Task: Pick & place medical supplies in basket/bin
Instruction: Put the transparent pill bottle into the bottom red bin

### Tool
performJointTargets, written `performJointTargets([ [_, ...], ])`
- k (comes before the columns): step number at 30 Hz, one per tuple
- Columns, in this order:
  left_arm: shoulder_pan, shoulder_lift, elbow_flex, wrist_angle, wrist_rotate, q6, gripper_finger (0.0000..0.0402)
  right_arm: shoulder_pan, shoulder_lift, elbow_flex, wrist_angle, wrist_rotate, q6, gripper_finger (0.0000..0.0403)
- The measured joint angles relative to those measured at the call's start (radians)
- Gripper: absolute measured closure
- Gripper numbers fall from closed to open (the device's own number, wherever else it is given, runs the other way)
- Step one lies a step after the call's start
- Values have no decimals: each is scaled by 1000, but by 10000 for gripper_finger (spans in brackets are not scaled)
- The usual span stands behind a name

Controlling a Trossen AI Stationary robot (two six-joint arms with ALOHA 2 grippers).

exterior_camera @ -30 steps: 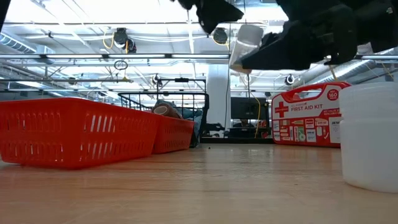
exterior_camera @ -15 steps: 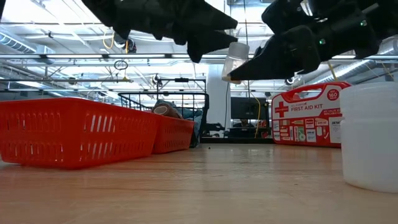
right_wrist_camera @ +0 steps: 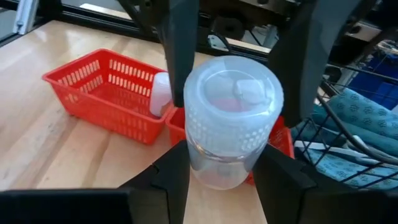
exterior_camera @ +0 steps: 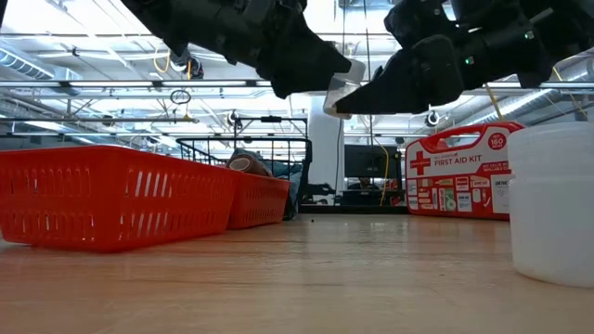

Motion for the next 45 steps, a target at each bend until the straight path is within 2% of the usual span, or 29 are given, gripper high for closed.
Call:
performJointTargets([
  [21,-4,0,5,35,-2,-8,179,0,-1,0,5,-5,0,260],
  [30,-4,0,100,-182,5,-6,179,0,0,-2,-4,-7,0,255],
  [45,-24,57,119,-169,-10,-11,179,-4,0,-2,-11,-10,4,258],
])
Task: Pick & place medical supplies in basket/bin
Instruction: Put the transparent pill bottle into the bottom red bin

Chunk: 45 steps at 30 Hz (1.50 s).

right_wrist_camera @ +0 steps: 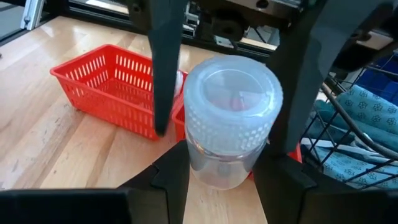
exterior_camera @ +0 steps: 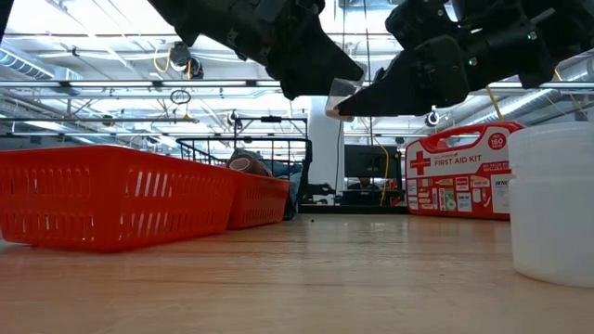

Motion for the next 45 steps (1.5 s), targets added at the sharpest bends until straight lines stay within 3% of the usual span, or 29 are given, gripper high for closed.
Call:
performJointTargets([
  [11,-2,0,20,15,-43,5,179,0,0,0,-13,4,7,258],
  [24,-1,-1,72,-170,-37,15,179,0,0,0,-22,4,7,255],
  [40,-23,-2,71,-132,-65,38,179,0,0,0,-22,4,7,255],
  [45,-24,-2,71,-126,-69,39,213,0,0,0,-22,4,10,257],
])
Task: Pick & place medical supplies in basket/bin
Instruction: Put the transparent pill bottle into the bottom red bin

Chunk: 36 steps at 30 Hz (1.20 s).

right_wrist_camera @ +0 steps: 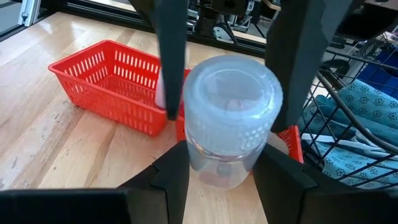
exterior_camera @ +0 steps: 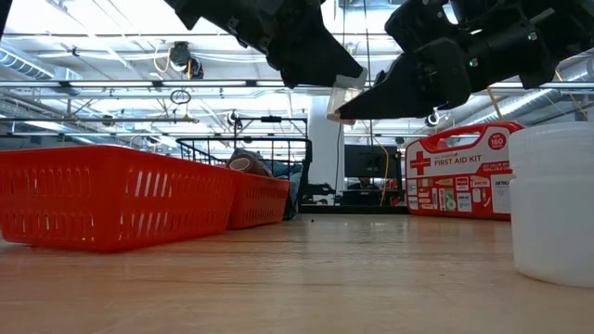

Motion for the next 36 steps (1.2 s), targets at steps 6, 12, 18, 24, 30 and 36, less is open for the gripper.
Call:
performJointTargets([
  [6,8,0,0,13,3,-12,270,0,0,0,-1,-13,63,247],
  [12,10,-52,-2,-8,-3,-57,270,2,-7,3,-3,3,155,230],
  [18,-13,-204,-54,-91,-19,-79,270,20,-33,-3,-89,1,178,223],
  [24,-104,-401,-294,-8,-156,-206,270,24,-36,-5,-109,2,207,229],
  [30,-269,-491,-598,308,-256,-341,270,24,-35,-5,-78,3,204,231],
  [36,-404,-451,-772,493,-415,-416,270,24,-35,-5,-28,3,204,232],
])
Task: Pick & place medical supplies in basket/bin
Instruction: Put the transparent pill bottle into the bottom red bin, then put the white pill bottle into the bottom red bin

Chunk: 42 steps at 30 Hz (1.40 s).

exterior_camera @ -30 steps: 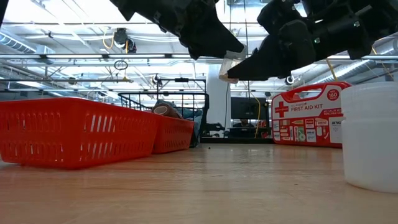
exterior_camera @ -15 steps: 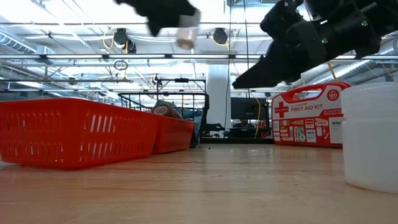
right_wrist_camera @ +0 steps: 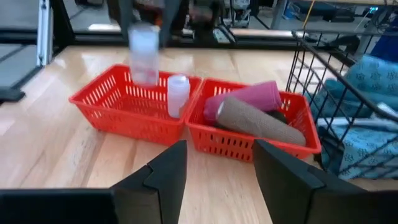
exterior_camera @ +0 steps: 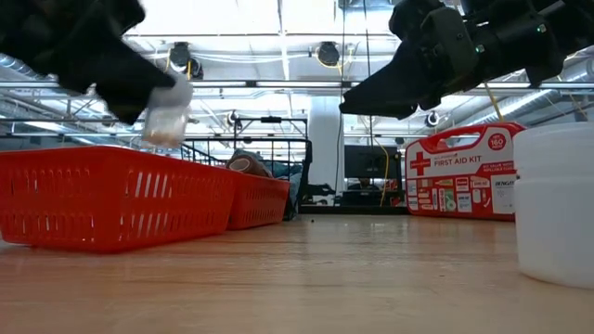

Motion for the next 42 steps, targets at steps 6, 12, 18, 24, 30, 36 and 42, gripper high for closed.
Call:
performJointTargets([
  [6,-61,56,-62,69,-53,-25,270,0,0,1,20,2,-3,232],
  [12,-53,159,-61,156,-59,-10,270,0,0,0,44,5,-3,232],
  [18,-39,269,-61,262,-78,3,270,0,0,1,40,7,-3,232],
  [24,-26,354,-60,381,-87,43,270,0,0,1,34,8,-3,232],
  [30,-7,395,-56,421,-91,31,270,0,0,1,28,7,-3,232],
  [36,4,395,-57,412,-105,13,199,0,0,1,28,6,-3,232],
  [42,9,396,-58,411,-105,-4,104,0,0,1,28,6,-3,232],
])
